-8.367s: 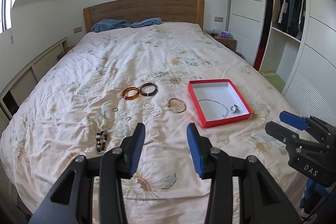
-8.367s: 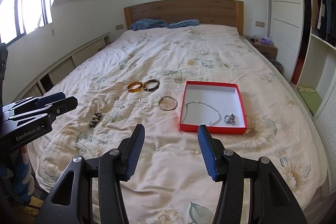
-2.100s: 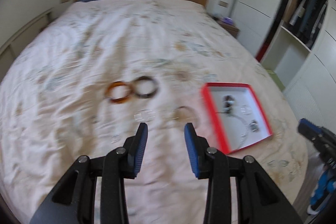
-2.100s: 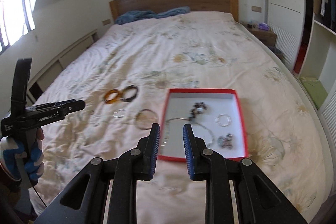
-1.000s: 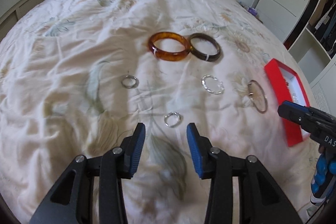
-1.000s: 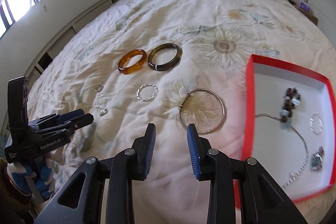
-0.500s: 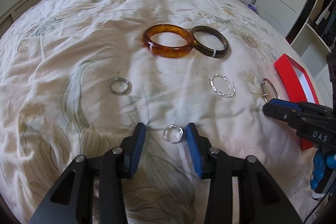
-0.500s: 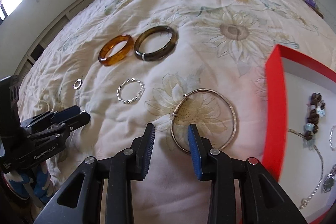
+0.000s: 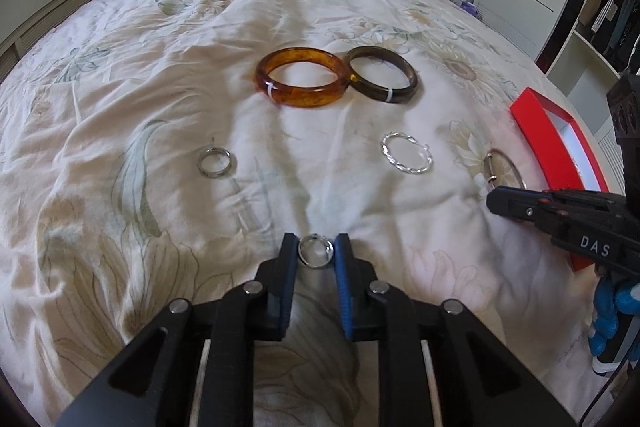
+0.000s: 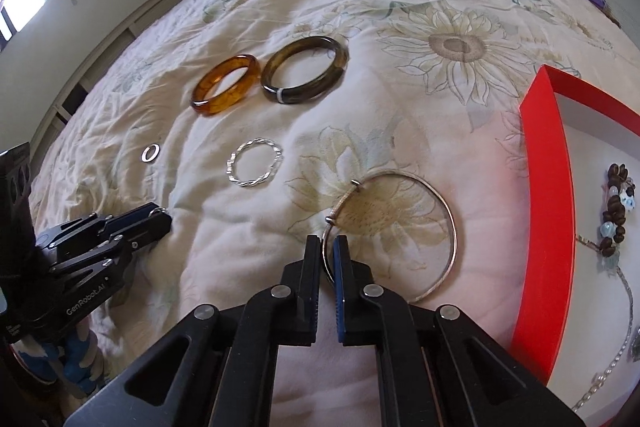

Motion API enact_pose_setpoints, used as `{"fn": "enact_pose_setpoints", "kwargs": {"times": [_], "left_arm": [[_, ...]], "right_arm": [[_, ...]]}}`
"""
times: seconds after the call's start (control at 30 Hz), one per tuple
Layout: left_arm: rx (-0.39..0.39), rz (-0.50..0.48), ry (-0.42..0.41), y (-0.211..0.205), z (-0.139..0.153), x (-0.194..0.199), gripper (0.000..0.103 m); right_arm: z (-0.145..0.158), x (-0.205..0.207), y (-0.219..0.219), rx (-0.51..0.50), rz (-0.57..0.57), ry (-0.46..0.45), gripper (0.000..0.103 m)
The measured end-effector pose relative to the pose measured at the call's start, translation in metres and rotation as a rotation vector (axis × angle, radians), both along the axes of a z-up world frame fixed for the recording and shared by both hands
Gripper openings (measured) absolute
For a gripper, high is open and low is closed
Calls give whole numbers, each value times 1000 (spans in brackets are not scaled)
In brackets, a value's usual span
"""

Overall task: Organize jewelry
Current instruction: 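Grasp a small silver ring with the left tool while the right tool grasps the large silver bangle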

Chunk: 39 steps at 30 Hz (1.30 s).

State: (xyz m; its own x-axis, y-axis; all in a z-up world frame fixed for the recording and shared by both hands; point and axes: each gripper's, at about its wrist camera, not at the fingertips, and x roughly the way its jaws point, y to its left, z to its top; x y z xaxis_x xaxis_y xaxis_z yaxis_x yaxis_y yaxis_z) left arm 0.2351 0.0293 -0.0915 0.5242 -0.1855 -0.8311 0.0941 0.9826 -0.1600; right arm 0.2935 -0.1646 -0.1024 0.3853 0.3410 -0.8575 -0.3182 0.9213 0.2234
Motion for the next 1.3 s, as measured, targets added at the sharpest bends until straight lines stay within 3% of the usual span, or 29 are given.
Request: {"fn": "enact_pose_setpoints", "kwargs": {"times": [0.4,0.87,1.3], "left_arm": [[-20,30,0,7,23,-36,17],[-24,74,-57,20,78,-101,17],[-34,22,-125,-8,122,-145,17]], "right_arm": [[23,-50,6,130,45,3,4],[65,-125,13,342,92,51,3],[111,-181,-17,373,69,-45,3]]}}
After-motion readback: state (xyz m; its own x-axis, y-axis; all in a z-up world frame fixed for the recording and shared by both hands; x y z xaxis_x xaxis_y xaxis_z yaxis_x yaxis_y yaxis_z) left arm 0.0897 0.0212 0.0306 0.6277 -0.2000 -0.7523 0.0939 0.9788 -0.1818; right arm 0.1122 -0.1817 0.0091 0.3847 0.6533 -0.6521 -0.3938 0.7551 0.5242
